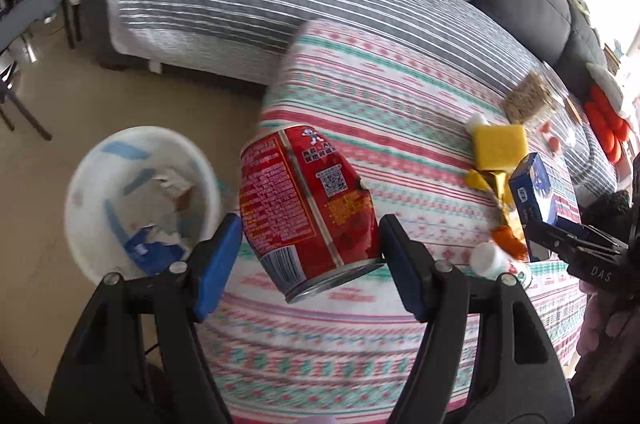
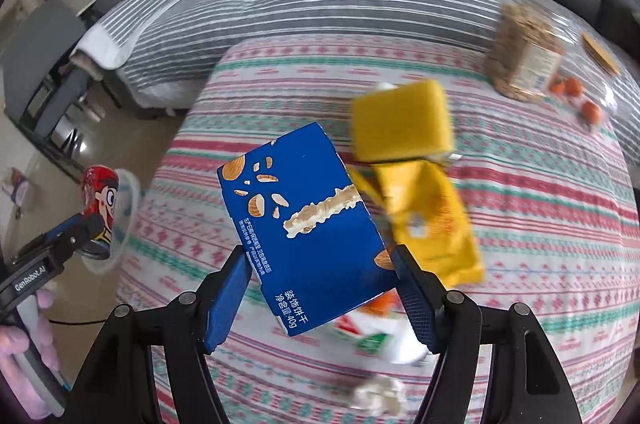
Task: Collect trash
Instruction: 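Carry the red can with the left gripper over the wastebasket while the right carries the blue box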
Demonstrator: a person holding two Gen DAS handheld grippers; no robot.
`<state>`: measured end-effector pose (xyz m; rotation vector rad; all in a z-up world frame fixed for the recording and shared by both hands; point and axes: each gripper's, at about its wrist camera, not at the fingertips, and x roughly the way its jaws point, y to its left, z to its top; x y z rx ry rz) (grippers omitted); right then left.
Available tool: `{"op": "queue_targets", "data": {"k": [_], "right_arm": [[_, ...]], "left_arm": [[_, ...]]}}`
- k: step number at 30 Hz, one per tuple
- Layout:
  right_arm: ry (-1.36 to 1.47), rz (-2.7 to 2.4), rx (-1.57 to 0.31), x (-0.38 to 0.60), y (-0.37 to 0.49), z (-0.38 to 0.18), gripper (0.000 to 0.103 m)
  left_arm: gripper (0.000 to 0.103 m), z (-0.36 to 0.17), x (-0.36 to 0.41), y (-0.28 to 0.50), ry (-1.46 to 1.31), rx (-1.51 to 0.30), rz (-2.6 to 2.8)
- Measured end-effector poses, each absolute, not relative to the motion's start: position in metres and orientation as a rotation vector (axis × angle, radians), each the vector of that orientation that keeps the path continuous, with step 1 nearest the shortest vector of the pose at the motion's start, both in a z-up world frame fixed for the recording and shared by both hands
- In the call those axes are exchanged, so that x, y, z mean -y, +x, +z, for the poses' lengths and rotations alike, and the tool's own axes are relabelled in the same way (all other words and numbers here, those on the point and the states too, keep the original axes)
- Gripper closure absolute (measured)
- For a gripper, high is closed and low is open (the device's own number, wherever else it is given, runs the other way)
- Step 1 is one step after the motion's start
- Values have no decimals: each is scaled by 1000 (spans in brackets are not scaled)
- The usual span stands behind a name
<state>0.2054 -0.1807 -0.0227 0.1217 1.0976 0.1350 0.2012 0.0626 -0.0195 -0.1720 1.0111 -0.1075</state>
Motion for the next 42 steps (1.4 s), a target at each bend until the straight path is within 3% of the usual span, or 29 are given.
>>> {"op": "queue_targets", "data": {"k": [15, 24, 26, 28, 31, 42], "right_arm": [[52, 211, -1101, 92, 215, -38, 31], [26, 247, -1095, 52, 218, -48, 31], [20, 254, -1095, 44, 219, -50, 31], [13, 261, -1095, 36, 220, -52, 31], [3, 272, -1092, 25, 222, -55, 31], [-29, 330, -1071, -22, 220, -62, 31]], "left_arm": [[32, -33, -166, 188, -243, -995, 62], [31, -47, -189, 197, -262, -999, 91], [28, -47, -188, 197, -224, -1008, 112], [16, -45, -188, 193, -184, -1004, 144], [8, -43, -195, 188, -148, -1003, 176], [5, -46, -242, 155, -149, -1018, 237]]}}
